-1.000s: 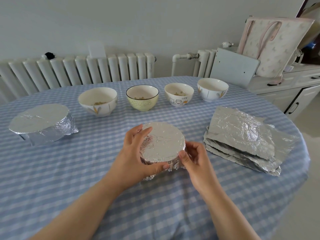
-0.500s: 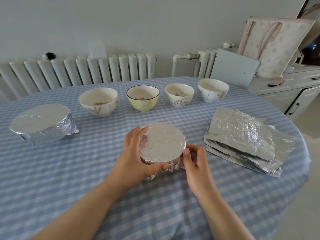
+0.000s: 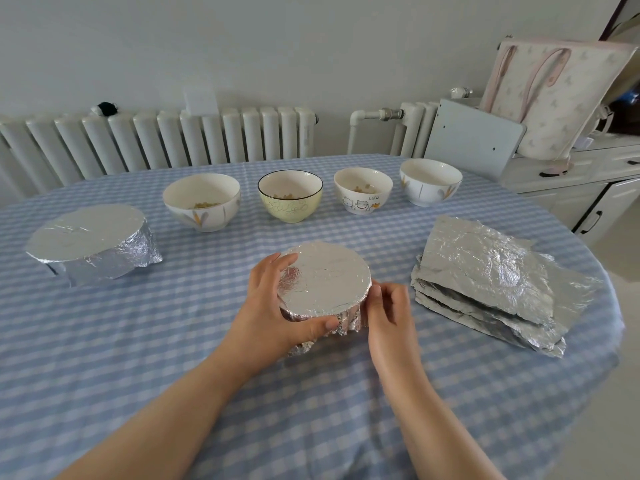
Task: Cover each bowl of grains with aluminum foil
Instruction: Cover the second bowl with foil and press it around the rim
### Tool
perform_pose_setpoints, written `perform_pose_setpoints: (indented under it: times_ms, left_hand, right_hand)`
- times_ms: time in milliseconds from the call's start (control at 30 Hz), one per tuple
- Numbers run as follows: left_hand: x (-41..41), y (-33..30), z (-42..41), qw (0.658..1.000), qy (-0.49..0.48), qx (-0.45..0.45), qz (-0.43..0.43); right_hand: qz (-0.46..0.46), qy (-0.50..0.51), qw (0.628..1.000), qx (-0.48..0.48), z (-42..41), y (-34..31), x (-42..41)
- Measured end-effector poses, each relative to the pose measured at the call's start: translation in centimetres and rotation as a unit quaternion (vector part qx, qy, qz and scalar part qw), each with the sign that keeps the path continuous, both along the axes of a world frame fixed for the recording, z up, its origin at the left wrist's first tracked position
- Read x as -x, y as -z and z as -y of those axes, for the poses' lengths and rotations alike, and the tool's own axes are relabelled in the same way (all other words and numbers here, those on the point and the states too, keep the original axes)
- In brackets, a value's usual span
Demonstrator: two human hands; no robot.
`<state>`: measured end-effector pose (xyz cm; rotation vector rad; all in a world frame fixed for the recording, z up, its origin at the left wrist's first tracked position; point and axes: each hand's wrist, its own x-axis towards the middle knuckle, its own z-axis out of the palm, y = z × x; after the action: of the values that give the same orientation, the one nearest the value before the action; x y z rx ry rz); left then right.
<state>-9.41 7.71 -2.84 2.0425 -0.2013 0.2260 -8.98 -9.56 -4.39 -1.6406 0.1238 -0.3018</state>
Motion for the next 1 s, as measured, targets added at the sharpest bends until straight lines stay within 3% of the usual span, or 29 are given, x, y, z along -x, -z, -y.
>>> perform_pose_setpoints:
  times_ms: [533, 1000]
  left_hand:
    - [0.0, 0.1, 0.1, 1.000, 0.004, -0.016, -0.002]
    - [0.2, 0.0, 0.2, 0.999, 0.007, -0.033, 0.005]
  right_hand:
    - [-0.064, 0.016, 0.967, -0.247, -1.0, -0.4, -0.6]
    - [-0.092, 0.036, 0.969, -0.224, -0.9, -0.8, -0.7]
